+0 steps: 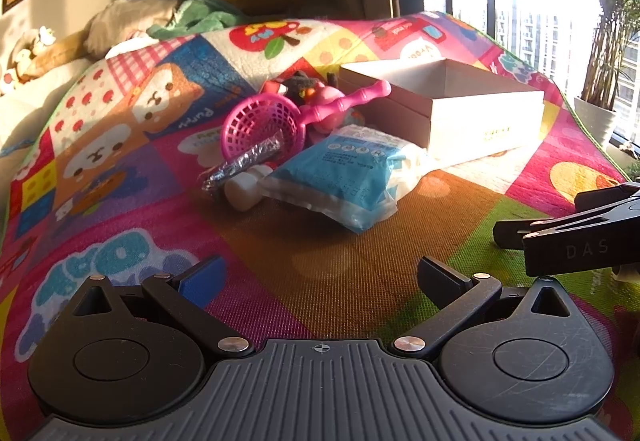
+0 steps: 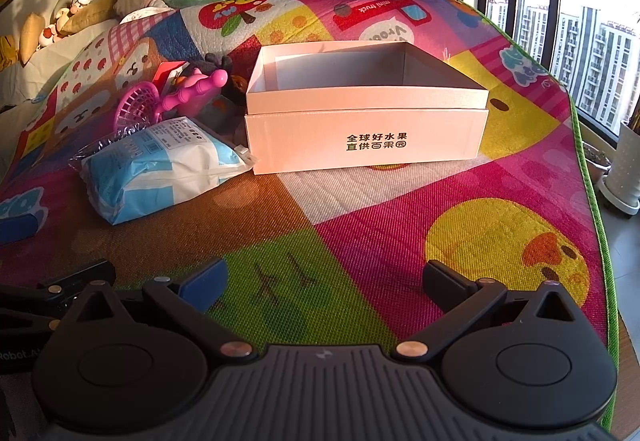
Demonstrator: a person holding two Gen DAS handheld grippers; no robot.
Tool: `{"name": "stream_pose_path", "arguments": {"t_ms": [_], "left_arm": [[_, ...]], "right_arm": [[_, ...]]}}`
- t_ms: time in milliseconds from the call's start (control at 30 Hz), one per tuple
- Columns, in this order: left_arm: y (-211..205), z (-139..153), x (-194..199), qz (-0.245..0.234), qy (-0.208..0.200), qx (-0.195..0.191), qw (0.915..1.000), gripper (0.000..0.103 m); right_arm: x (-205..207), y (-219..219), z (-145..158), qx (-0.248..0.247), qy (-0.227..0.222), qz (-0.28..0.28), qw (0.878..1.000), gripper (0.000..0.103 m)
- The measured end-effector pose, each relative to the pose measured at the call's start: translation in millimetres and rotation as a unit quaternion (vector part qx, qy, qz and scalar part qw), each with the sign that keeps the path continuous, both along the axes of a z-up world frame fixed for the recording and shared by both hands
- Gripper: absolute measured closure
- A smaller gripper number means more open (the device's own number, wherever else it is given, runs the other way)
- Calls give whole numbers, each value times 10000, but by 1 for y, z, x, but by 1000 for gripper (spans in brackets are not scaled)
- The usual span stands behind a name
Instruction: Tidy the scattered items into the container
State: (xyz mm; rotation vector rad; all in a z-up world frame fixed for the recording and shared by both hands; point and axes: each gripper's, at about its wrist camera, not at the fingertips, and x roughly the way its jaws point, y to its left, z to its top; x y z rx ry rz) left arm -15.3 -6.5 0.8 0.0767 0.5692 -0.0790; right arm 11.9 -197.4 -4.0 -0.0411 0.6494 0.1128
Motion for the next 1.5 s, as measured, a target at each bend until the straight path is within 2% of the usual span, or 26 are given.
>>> {"name": "stream_pose_path", "arguments": {"t_ms": [167, 300, 400, 600, 800, 867, 900, 1033, 1133, 1233, 1367, 1500], "left_arm": [[6, 0, 9, -91, 345, -161, 9992, 0], [9, 3, 12, -359, 422, -259, 9981, 0], [13, 7, 15, -484, 455, -467, 9967, 0], [8, 19, 24, -430, 109, 48, 9990, 0], [17, 22, 36, -316, 189, 7, 9993, 0], [18, 21, 35, -438, 213, 47, 9988, 0], [17, 20, 35, -526, 227, 99, 9983, 0], [11, 15, 41, -736, 255, 322, 9964, 0], [11, 17, 46, -739, 227, 310, 9965, 0], [18, 19, 47, -705, 196, 313, 9968, 0], [32, 21, 45, -677, 165, 328, 9970, 0], [48, 21, 46, -529, 217, 157, 9982, 0]], "right_arm": [[3, -3, 3, -57, 202, 253, 9995, 0], [3, -8, 6, 13, 473, 388, 9981, 0], [-1, -9, 6, 65, 481, 360, 9982, 0], [5, -8, 9, 34, 687, 334, 9971, 0], [9, -14, 13, 98, 755, 532, 9957, 0], [14, -25, 21, 337, 553, 584, 9962, 0], [17, -32, 27, 390, 312, 448, 9977, 0], [53, -66, 58, 674, -672, -442, 9945, 0], [99, -85, 64, 1013, -790, -806, 9884, 0], [136, -95, 54, 1275, -714, -1068, 9835, 0], [150, -92, 46, 1784, -573, -878, 9784, 0], [132, -72, 54, 1814, -547, -34, 9819, 0]]}}
